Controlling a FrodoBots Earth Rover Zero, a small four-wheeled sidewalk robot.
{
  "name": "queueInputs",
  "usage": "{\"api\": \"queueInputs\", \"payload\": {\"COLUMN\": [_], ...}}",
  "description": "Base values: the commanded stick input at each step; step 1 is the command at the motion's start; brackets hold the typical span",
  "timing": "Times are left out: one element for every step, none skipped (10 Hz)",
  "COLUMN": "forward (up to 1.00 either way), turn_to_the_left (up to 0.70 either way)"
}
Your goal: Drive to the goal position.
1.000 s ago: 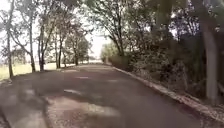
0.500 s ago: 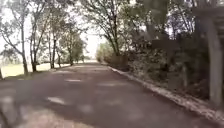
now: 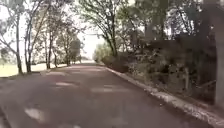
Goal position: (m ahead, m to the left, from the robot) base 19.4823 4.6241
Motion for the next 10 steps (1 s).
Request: {"api": "queueInputs", "payload": {"forward": [1.0,1.0,1.0,1.0,1.0,1.0,1.0,1.0,1.0,1.0], "turn_to_the_left": [-0.04,-0.04,-0.04,-0.04,-0.04,-0.04,-0.04,-0.04,-0.04,-0.04]}}
